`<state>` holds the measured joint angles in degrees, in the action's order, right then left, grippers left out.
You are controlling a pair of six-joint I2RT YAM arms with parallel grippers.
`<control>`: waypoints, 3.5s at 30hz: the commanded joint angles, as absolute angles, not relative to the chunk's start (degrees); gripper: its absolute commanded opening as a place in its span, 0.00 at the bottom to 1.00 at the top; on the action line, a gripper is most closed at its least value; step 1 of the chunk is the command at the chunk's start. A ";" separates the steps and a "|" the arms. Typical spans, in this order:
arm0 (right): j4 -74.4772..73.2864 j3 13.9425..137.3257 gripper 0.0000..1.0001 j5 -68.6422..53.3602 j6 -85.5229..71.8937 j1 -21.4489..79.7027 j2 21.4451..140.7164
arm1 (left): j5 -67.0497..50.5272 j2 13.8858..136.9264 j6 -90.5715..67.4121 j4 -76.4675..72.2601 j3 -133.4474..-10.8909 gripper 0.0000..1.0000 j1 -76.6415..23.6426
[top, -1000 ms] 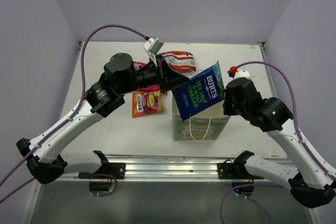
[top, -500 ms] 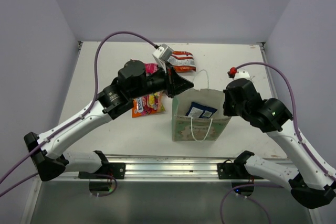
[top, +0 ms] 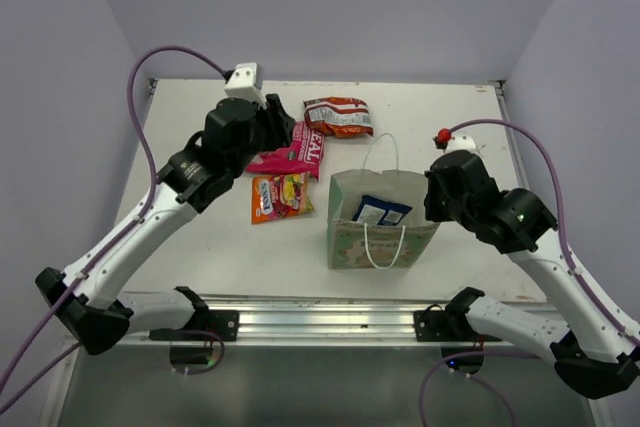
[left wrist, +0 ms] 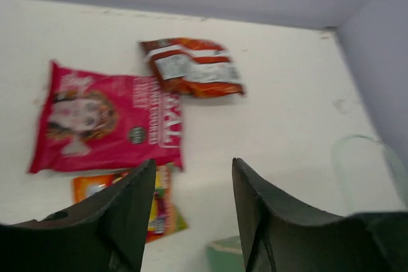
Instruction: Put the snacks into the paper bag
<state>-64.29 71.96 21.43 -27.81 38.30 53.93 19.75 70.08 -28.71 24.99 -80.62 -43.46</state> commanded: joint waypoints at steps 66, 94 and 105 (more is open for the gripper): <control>-59.24 69.96 0.00 16.35 -26.90 38.41 57.31 | -24.86 74.09 -14.24 11.94 -89.00 0.00 -19.50; -61.08 69.35 0.00 18.19 -27.77 38.41 54.40 | -20.84 82.08 -19.95 9.58 -104.06 0.00 -57.56; -61.26 69.00 0.00 18.10 -27.69 38.41 53.79 | -13.98 81.74 -20.47 11.96 -99.15 0.00 -66.97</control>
<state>-59.99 69.80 17.26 -27.44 38.30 54.57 -16.58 83.77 -20.21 14.31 -100.36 -65.76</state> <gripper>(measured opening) 0.011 0.008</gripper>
